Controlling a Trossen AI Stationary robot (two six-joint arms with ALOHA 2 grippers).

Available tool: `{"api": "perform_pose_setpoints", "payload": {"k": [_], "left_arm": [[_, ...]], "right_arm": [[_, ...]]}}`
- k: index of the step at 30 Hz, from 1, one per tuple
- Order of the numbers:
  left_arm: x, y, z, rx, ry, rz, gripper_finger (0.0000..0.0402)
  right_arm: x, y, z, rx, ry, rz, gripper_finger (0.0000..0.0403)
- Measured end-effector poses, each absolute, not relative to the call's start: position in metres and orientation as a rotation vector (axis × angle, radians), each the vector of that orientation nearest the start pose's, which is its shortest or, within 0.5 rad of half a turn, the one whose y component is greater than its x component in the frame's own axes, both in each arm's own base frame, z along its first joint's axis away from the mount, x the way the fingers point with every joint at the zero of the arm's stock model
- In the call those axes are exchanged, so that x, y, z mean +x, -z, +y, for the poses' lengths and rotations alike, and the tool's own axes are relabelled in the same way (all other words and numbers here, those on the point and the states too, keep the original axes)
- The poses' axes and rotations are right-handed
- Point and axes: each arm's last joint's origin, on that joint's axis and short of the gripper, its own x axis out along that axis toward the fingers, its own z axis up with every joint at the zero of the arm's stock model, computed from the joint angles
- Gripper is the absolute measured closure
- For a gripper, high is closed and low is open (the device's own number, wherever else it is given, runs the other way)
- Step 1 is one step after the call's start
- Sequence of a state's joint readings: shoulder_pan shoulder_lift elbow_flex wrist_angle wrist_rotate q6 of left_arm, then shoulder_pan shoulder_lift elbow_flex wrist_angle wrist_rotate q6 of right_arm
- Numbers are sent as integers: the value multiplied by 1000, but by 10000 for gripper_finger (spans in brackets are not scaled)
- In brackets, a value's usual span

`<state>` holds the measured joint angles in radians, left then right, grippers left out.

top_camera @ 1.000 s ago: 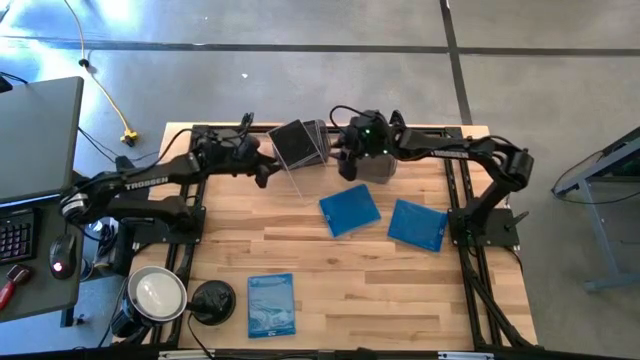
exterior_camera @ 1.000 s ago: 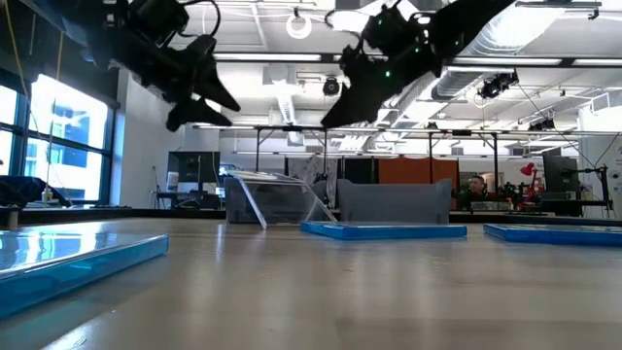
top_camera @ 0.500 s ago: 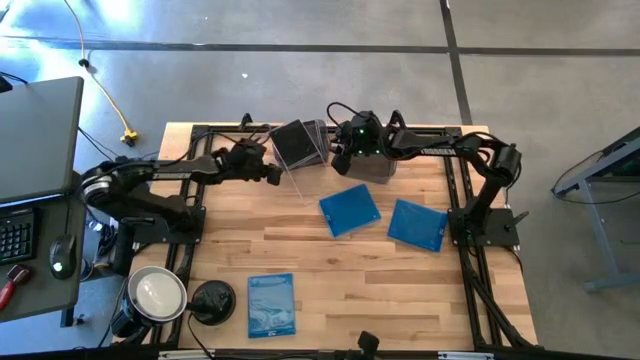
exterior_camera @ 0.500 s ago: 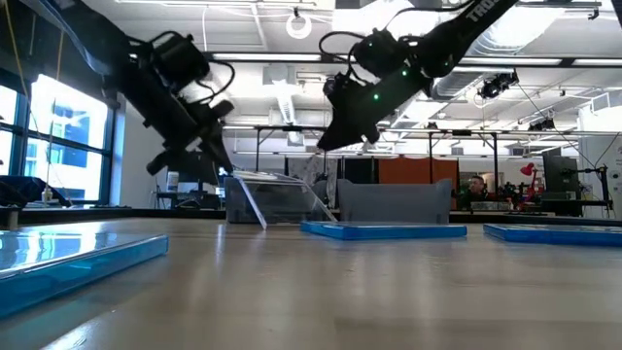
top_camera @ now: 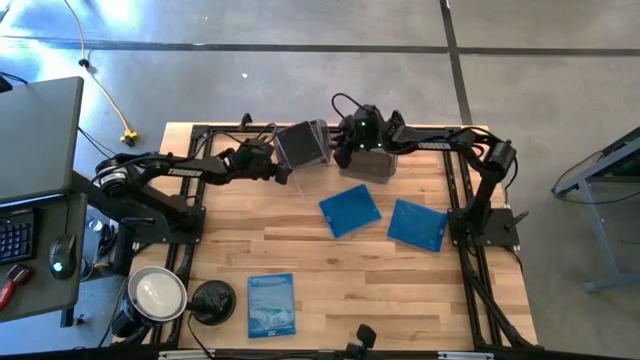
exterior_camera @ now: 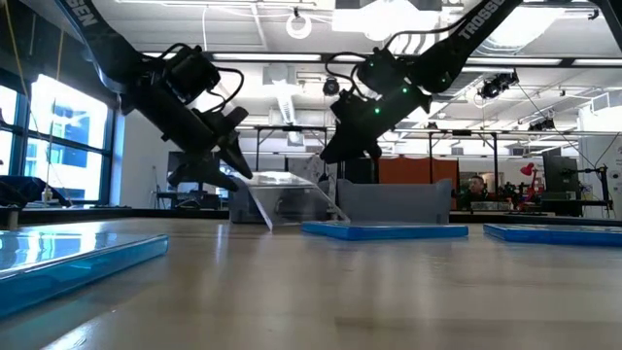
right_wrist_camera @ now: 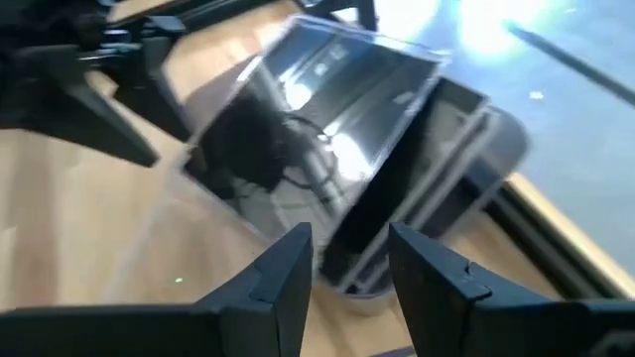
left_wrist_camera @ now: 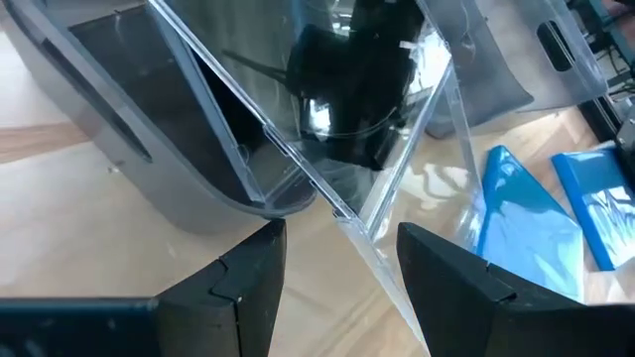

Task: Pick & place jewel cases by type
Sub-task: Put the black cd case into the left black bin

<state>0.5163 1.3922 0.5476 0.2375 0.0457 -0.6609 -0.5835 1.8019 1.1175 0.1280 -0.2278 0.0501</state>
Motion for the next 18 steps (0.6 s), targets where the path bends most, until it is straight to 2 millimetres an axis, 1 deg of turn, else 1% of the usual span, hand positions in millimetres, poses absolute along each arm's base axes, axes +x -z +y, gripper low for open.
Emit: {"api": "perform_pose_setpoints", "payload": {"k": [5,8,14,18], "left_arm": [[227,-165,126,-813,-603,428,208],[228,-165,126,-822,-604,422,208],[227,-165,127,-855,-629,411,208],[227,-165,127,-877,-635,403,208]], "right_arm": [[330,-200,-204,297,305,522,273],[330,-198,-202,356,275,539,273],[326,-193,-201,388,318,596,273],[326,-193,-200,419,287,593,273]]}}
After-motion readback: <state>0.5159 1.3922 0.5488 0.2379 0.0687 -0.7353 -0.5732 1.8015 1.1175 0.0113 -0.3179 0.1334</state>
